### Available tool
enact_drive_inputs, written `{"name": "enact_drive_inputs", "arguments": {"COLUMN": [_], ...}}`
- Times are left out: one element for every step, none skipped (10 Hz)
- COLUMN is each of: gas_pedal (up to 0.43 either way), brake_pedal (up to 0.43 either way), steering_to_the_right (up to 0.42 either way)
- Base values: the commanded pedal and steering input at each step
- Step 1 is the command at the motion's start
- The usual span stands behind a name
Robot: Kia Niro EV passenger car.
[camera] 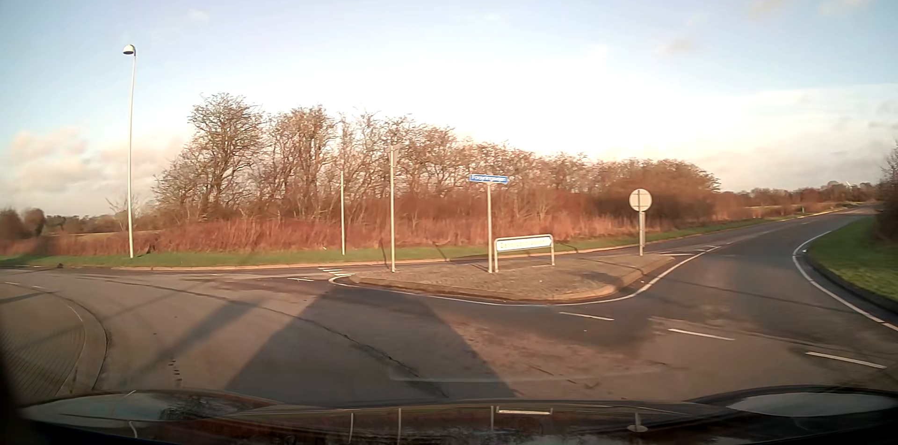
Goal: Follow the waypoints while adhering to traffic rules and regulations
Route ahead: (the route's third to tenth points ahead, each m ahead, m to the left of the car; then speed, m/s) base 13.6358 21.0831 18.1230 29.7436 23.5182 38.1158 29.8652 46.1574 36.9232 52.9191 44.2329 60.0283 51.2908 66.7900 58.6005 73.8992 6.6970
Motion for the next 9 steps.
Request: {"name": "enact_drive_inputs", "arguments": {"gas_pedal": [0.118,0.118,0.118,0.13,0.13,0.13,0.138,0.15,0.15], "brake_pedal": [0.0,0.0,0.0,0.0,0.0,0.0,0.0,0.0,0.0], "steering_to_the_right": [-0.309,-0.312,-0.313,-0.313,-0.314,-0.314,-0.314,-0.314,-0.314]}}
